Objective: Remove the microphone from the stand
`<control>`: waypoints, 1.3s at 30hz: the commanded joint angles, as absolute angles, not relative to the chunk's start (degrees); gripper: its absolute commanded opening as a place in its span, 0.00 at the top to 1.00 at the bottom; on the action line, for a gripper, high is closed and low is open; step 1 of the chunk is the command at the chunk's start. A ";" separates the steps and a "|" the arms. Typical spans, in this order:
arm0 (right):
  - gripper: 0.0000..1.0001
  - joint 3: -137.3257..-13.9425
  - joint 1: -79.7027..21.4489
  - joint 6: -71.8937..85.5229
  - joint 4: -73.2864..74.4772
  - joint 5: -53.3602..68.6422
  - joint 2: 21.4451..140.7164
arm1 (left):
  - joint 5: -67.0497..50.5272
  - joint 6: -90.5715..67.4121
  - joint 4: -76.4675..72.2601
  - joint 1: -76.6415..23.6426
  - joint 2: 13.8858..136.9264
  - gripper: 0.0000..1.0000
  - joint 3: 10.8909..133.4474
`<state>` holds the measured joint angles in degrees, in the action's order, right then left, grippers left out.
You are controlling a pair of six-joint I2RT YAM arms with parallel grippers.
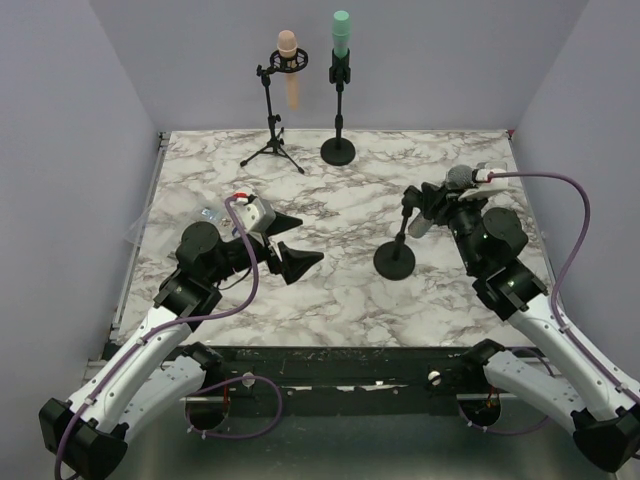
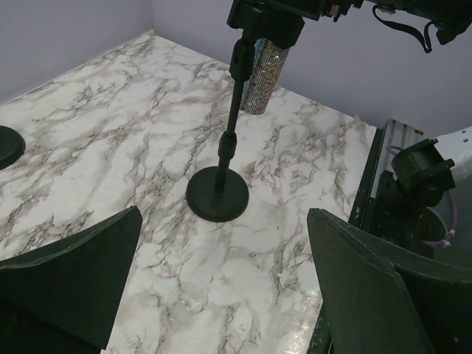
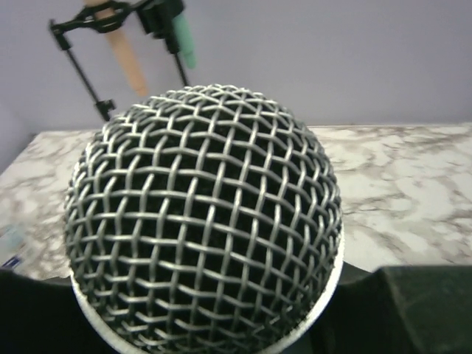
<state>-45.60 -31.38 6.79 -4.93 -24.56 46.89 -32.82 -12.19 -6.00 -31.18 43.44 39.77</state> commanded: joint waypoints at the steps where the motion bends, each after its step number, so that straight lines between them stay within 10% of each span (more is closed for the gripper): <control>1: 0.99 -50.43 -31.41 11.33 -2.59 -5.54 48.28 | -32.63 -14.15 -4.02 -31.55 42.97 0.01 42.74; 11: 0.99 -54.53 -32.68 21.81 -13.45 19.97 59.89 | -23.48 -15.76 7.46 -31.51 39.11 0.01 46.26; 33: 0.98 -61.43 -57.13 10.63 -20.91 -5.87 75.27 | -5.26 -17.88 17.71 -31.46 20.81 0.01 40.02; 39: 0.61 -61.88 -57.14 12.23 -16.00 -6.86 74.44 | -9.03 -18.50 16.11 -31.46 23.97 0.01 40.48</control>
